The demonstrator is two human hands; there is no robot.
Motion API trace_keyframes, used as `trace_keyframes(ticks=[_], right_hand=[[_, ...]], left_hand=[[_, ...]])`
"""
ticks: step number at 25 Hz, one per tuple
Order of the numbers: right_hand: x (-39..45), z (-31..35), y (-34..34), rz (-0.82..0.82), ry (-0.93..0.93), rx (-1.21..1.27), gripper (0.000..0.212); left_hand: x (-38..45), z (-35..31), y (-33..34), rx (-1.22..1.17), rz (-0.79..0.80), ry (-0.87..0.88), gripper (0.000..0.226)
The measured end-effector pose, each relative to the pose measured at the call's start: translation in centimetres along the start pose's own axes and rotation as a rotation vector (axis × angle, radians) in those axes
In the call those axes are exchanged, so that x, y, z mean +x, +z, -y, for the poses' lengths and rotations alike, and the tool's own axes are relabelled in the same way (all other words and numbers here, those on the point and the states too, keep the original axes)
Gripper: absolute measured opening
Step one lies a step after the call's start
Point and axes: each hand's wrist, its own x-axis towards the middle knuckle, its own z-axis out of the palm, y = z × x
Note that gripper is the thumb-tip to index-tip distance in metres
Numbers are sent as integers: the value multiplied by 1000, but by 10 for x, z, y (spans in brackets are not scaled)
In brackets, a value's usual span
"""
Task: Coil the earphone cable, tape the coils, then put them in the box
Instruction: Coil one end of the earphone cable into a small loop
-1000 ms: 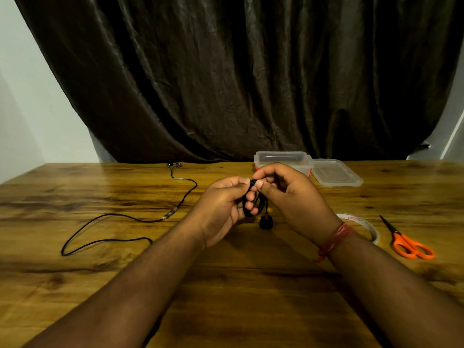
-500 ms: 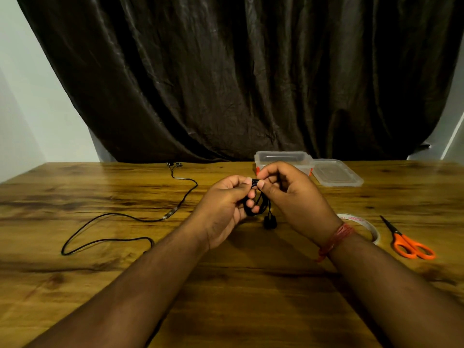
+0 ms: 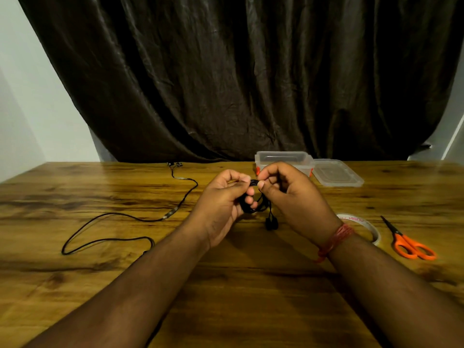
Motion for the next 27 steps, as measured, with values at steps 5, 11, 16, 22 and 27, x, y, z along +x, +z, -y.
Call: trace_keyframes(ticks=[5, 11, 16, 22, 27], right_hand=[[-1, 3, -3, 36, 6, 25, 12], [-1, 2, -4, 67, -21, 20, 9], [0, 1, -5, 50, -16, 5, 8], [3, -5, -6, 14, -14, 6, 11], [4, -6, -6, 21, -26, 23, 9]], left_hand=[[0, -3, -3, 136, 35, 53, 6], [0, -2, -7, 320, 61, 114, 9], [0, -2, -5, 433, 59, 149, 10], [-2, 0, -6, 487, 106, 166, 8], [0, 1, -7, 397, 108, 139, 8]])
